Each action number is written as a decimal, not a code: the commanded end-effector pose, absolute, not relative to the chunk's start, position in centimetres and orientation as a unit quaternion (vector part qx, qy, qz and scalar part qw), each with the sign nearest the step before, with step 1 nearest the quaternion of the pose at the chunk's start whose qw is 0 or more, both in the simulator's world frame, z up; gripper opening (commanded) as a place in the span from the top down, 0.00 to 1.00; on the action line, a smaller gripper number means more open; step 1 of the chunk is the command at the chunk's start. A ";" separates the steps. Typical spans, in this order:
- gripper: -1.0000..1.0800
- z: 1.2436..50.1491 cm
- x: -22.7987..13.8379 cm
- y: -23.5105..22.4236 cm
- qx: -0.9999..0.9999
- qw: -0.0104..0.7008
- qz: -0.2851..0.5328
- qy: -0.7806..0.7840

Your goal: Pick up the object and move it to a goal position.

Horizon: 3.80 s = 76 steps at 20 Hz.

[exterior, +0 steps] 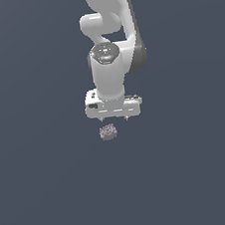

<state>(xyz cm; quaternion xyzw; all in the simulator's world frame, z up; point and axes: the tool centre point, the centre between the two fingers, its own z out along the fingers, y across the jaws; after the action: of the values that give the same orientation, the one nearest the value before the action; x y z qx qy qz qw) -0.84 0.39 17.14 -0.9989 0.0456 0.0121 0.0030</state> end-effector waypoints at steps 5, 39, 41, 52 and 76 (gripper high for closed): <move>0.04 16.4 -1.0 0.1 -0.994 0.004 0.012 0.110; 0.04 11.1 -2.3 -2.8 -0.830 0.001 0.003 0.558; 0.04 11.0 -2.3 -3.0 -0.819 0.001 0.002 0.574; 0.04 10.5 -2.5 -3.4 -0.787 0.000 0.000 0.617; 1.00 5.4 -2.5 -3.4 -0.786 0.000 0.000 0.618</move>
<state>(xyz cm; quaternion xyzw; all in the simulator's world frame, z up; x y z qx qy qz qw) -2.47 -3.41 5.56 -0.7864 0.6177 -0.0006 0.0005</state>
